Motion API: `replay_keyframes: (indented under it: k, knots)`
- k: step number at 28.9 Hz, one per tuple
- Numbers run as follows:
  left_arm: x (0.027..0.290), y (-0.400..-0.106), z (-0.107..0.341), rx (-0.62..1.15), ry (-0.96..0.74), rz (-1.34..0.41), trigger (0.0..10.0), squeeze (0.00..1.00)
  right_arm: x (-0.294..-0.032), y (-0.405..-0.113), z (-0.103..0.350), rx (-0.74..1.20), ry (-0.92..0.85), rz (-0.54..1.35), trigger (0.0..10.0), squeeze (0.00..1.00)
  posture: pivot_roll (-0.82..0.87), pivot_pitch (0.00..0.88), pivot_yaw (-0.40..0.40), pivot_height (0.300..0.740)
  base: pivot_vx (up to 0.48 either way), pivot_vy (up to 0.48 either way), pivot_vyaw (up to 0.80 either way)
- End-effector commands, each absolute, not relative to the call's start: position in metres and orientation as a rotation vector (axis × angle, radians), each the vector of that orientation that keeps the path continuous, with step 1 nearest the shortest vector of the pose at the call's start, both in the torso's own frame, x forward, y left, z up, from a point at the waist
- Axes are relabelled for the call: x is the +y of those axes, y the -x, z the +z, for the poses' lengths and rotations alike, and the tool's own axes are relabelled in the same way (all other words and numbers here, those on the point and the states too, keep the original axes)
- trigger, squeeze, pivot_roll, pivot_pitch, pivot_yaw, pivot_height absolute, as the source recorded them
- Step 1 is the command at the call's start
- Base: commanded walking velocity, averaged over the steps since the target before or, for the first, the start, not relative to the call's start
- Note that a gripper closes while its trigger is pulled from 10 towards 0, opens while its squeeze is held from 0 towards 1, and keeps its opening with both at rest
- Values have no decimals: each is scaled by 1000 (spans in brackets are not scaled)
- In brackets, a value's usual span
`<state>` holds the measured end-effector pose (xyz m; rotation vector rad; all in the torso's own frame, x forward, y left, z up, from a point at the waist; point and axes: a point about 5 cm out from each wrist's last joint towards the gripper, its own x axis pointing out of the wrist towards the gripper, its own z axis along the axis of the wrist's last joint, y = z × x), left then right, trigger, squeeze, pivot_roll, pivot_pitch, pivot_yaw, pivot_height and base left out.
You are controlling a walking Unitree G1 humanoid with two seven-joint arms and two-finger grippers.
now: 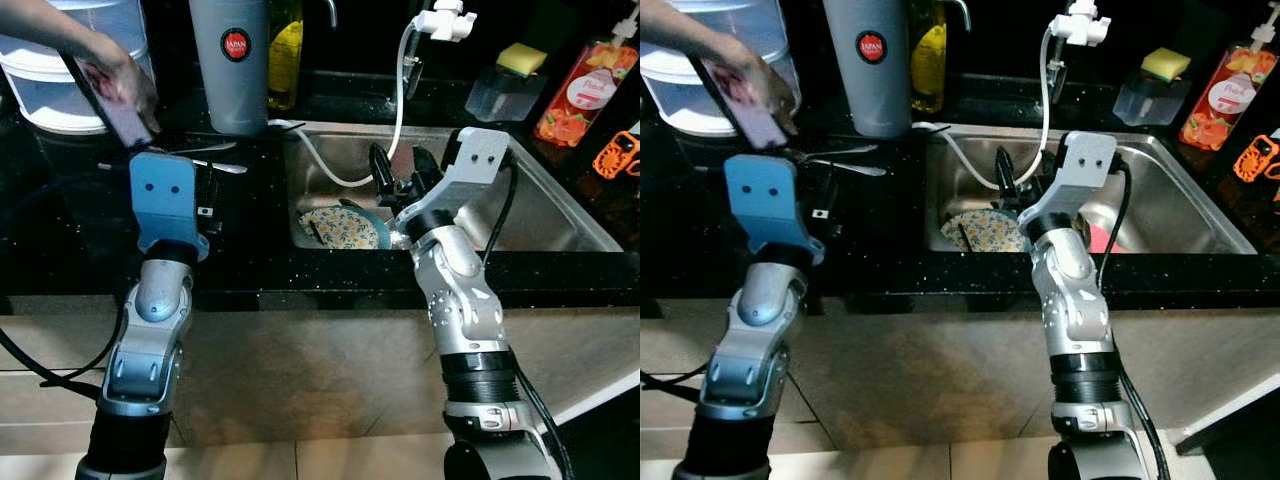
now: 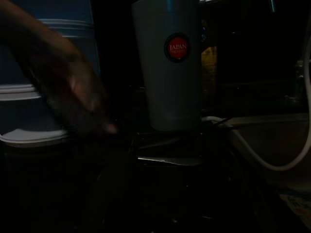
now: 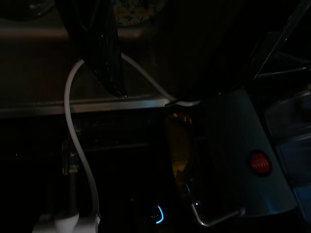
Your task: Kitchen organization
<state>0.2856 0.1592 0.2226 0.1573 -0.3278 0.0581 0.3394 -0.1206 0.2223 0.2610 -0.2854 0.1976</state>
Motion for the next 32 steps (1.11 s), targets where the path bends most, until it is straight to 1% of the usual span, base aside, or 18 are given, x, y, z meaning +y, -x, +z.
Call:
replay_keyframes:
  k: [1,2,6,9,12,14,18,20,22,25,27,28,29,32]
  knots:
    - [157,-290,220,-301,-154,73,10000,0,-116,-341,226,-297,-261,218,10000,0,239,0,-118,740,0,0,0]
    - [156,-293,217,-264,-161,72,10000,0,-113,-342,228,-307,-255,235,10000,0,239,0,-111,740,0,0,0]
    - [155,-293,213,-239,-169,55,10000,0,-113,-343,227,-309,-255,225,10000,0,239,0,-114,740,0,0,0]
    - [158,-294,209,-206,-205,49,10000,0,-114,-342,224,-303,-275,200,10000,0,233,0,-107,740,0,0,0]
    - [158,-296,211,-210,-218,64,10000,0,-113,-341,223,-300,-268,209,10000,0,230,0,-99,740,0,0,0]
    - [152,-297,215,-243,-217,23,10000,0,-116,-342,217,-288,-256,200,10000,0,256,0,-107,740,0,0,0]
    - [151,-296,217,-254,-184,10,10000,0,-115,-343,215,-281,-261,190,10000,0,246,0,-99,740,0,0,0]
    - [149,-295,216,-261,-155,-1,10000,0,-110,-343,217,-297,-241,198,10000,0,220,0,-91,740,0,0,0]
    - [147,-296,213,-270,-139,-28,10000,0,-108,-340,221,-322,-197,201,10000,0,169,0,-46,740,0,0,0]
    - [140,-300,216,-286,-117,-58,10000,0,-122,-334,223,-339,-150,161,10000,0,146,0,-41,740,0,0,0]
    - [140,-300,216,-286,-117,-58,10000,0,-122,-334,223,-339,-150,161,10000,0,146,0,-41,740,0,0,0]
    - [139,-302,217,-290,-130,-62,10000,0,-128,-334,221,-334,-144,139,10000,0,132,0,-37,740,0,0,0]
    - [141,-305,217,-281,-132,-46,10000,0,-134,-333,217,-319,-146,106,10000,0,115,0,-30,740,0,0,0]
    - [143,-307,215,-266,-135,-17,10000,0,-137,-330,213,-307,-145,86,10000,0,108,0,-28,740,0,0,0]
